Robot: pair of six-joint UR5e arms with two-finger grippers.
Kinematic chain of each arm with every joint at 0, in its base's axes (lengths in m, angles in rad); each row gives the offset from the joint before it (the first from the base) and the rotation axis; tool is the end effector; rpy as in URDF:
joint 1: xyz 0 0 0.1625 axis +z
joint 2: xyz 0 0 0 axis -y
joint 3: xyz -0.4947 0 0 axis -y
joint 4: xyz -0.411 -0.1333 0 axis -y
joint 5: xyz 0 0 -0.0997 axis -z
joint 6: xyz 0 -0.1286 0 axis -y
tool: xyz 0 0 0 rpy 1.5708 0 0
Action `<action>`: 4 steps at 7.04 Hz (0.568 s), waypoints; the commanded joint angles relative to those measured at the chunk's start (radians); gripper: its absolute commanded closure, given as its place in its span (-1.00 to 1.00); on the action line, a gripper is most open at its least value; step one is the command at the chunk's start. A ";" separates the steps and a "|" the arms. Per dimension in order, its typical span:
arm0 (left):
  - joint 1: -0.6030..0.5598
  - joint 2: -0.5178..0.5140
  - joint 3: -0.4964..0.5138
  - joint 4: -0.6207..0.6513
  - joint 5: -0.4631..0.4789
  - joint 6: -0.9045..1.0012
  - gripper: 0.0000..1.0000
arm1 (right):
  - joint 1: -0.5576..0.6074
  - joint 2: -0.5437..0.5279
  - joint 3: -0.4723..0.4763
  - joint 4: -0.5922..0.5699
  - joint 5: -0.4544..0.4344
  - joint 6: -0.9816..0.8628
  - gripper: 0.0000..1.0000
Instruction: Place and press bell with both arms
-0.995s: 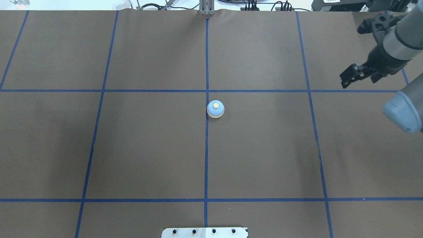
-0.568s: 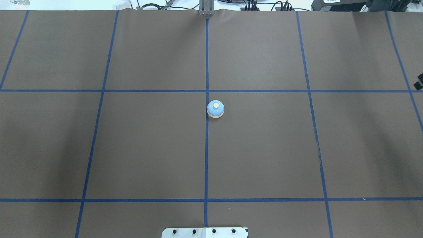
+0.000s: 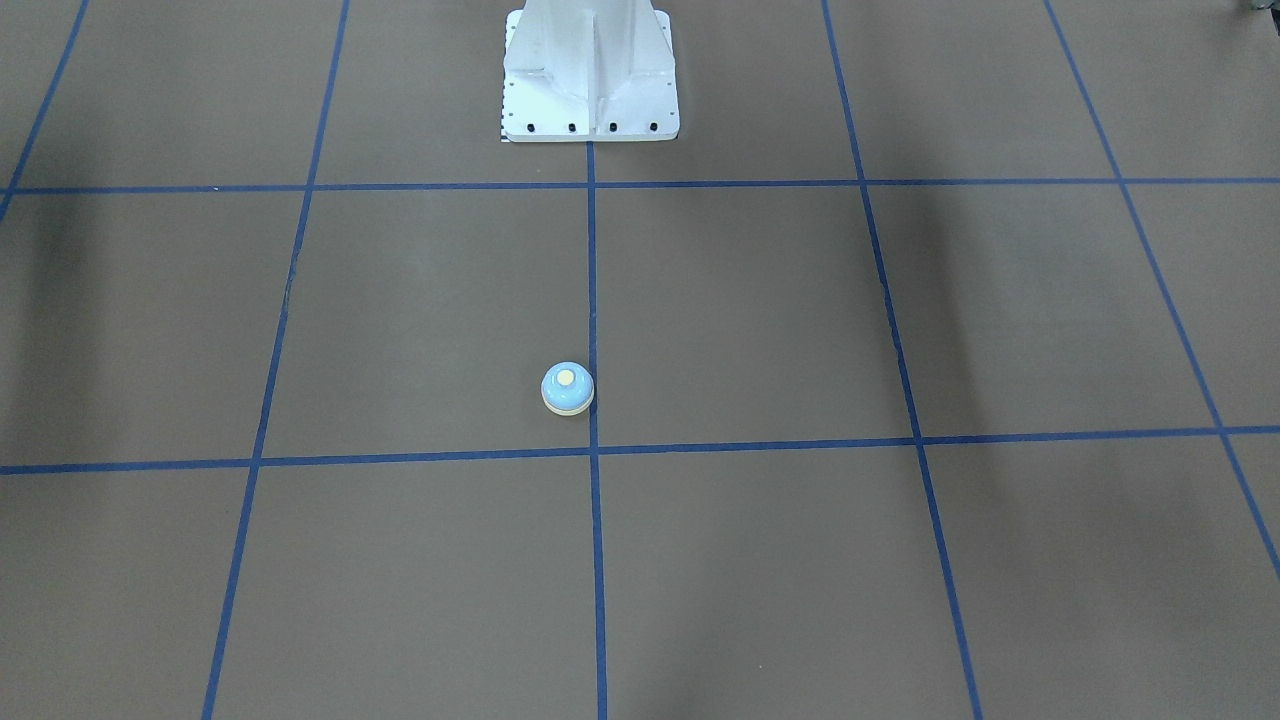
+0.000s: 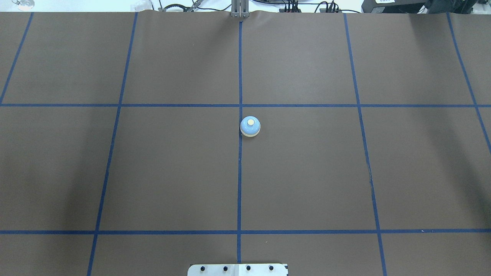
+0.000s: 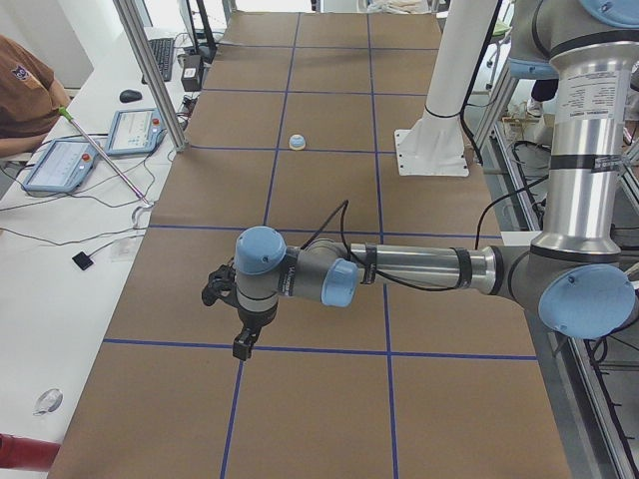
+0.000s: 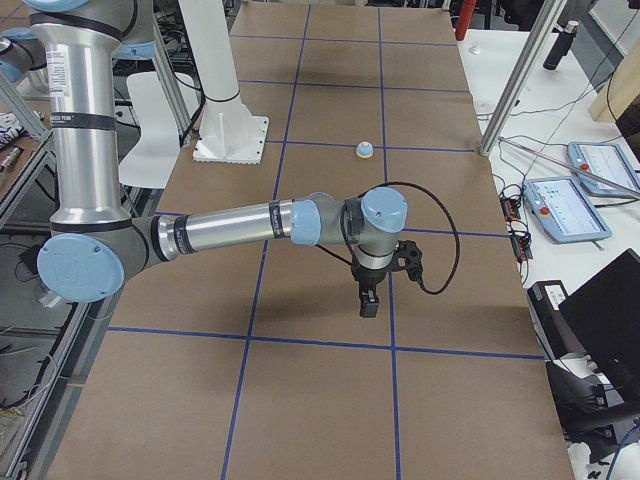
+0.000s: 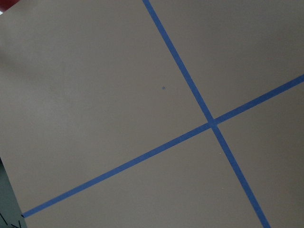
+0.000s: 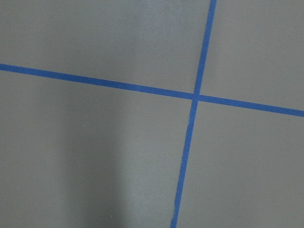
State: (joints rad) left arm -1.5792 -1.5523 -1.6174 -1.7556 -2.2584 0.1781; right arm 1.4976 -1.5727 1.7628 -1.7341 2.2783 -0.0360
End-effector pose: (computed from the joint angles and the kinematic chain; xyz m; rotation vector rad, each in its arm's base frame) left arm -0.0560 -0.5197 0.7216 0.2679 0.6644 0.2356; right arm 0.0127 -0.5072 0.6746 0.0125 -0.7082 -0.1141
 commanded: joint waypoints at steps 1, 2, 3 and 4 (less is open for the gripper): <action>0.002 0.027 -0.022 -0.001 -0.004 -0.019 -1.00 | 0.018 -0.059 -0.014 0.001 0.009 -0.001 -1.00; 0.002 0.029 -0.022 0.001 -0.006 -0.019 -1.00 | 0.024 -0.069 -0.022 0.001 0.042 0.002 -1.00; 0.004 0.049 -0.027 -0.001 -0.006 -0.019 -1.00 | 0.032 -0.073 -0.035 0.001 0.055 0.001 -1.00; 0.008 0.058 -0.027 -0.001 -0.007 -0.019 -1.00 | 0.038 -0.073 -0.051 0.001 0.076 0.001 -1.00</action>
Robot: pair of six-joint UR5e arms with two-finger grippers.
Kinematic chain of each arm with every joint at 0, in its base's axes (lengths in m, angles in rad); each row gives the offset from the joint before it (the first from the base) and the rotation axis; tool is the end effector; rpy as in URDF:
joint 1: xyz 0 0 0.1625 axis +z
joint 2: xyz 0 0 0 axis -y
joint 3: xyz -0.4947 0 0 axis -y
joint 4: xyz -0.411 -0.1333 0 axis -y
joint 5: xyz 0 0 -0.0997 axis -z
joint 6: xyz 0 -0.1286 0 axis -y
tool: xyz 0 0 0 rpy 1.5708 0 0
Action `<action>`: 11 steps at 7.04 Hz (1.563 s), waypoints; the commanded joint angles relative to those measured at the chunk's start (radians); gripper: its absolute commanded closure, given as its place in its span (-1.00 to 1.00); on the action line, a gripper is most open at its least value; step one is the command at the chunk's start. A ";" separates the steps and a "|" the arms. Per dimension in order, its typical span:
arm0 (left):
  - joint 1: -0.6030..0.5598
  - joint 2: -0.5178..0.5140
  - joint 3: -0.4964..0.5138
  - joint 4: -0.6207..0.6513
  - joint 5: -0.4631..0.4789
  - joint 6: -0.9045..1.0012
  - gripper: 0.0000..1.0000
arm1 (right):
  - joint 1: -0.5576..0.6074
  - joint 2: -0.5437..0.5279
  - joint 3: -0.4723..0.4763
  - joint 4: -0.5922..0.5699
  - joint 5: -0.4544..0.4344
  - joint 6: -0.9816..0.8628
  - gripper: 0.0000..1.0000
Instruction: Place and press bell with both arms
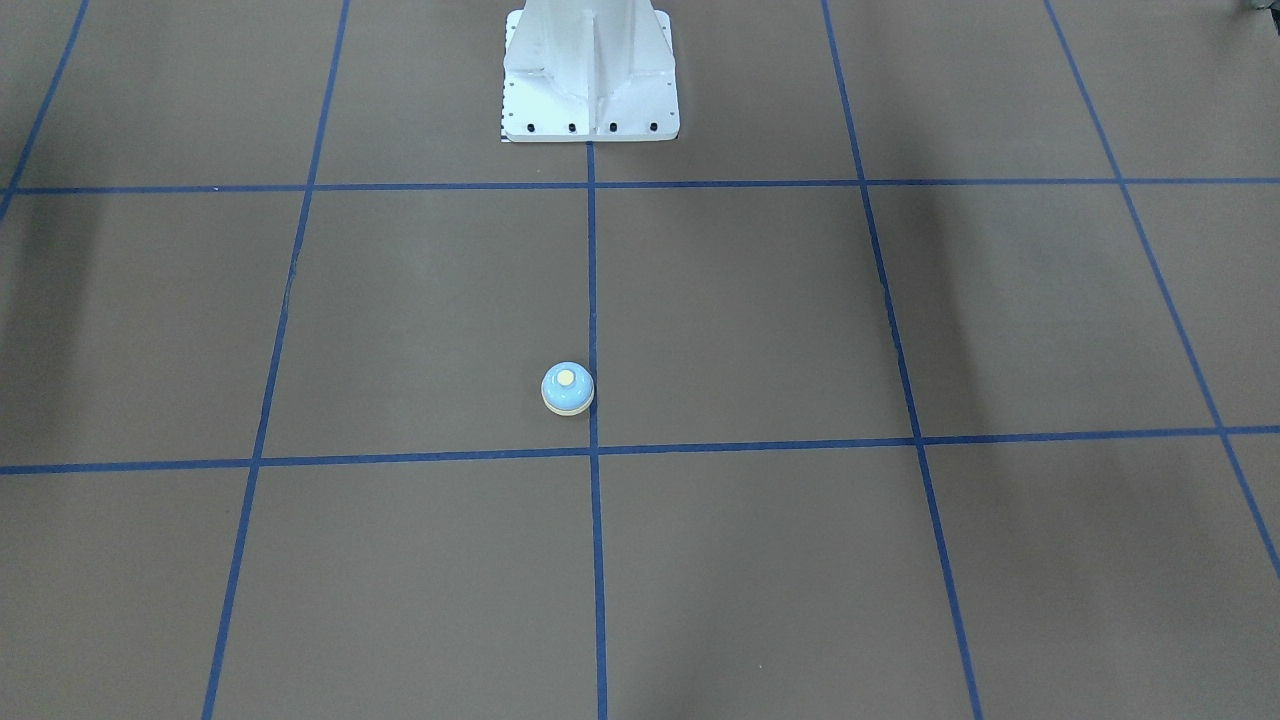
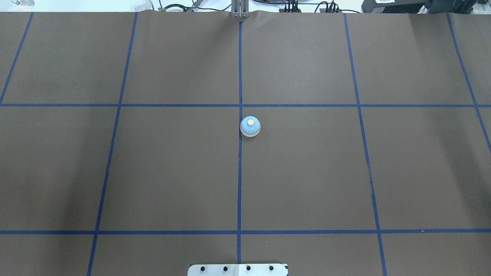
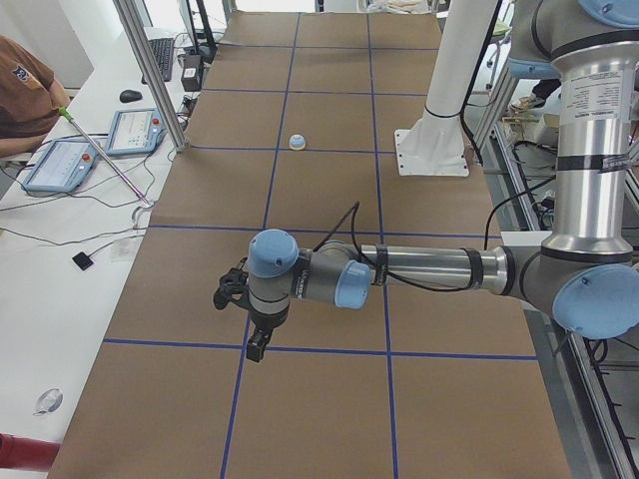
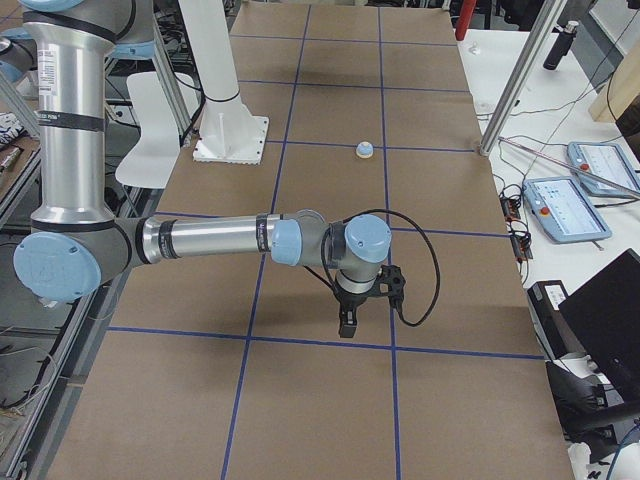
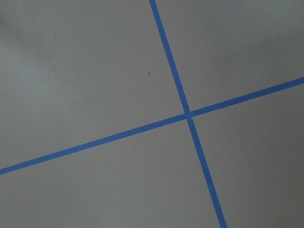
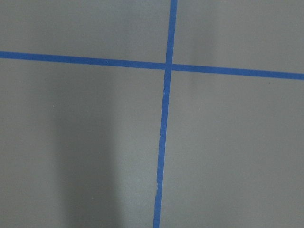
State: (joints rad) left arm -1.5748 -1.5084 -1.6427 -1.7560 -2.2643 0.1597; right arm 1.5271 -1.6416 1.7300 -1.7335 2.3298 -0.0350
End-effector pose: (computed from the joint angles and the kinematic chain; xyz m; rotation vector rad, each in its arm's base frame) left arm -0.0531 -0.4969 0.7301 0.2432 0.6749 0.2165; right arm 0.0244 -0.4684 0.7201 -0.0740 -0.7584 -0.0467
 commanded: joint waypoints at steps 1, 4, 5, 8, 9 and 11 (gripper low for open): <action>0.006 0.019 -0.002 0.000 0.000 -0.003 -1.00 | 0.010 -0.004 -0.020 0.000 0.031 0.000 -1.00; 0.019 0.020 0.007 0.001 0.011 -0.020 -1.00 | 0.013 -0.003 -0.013 0.000 0.029 0.000 -1.00; 0.024 0.033 0.009 -0.002 0.011 -0.020 -1.00 | 0.018 -0.003 -0.013 0.000 0.029 0.000 -1.00; 0.024 0.034 -0.015 -0.005 0.000 -0.060 -1.00 | 0.018 -0.001 -0.012 0.002 0.031 0.000 -1.00; 0.024 0.034 -0.023 -0.008 -0.003 -0.060 -1.00 | 0.018 0.002 -0.010 0.002 0.029 0.001 -1.00; 0.024 0.034 -0.025 -0.011 -0.064 -0.062 -1.00 | 0.021 0.003 -0.010 0.002 0.029 0.001 -1.00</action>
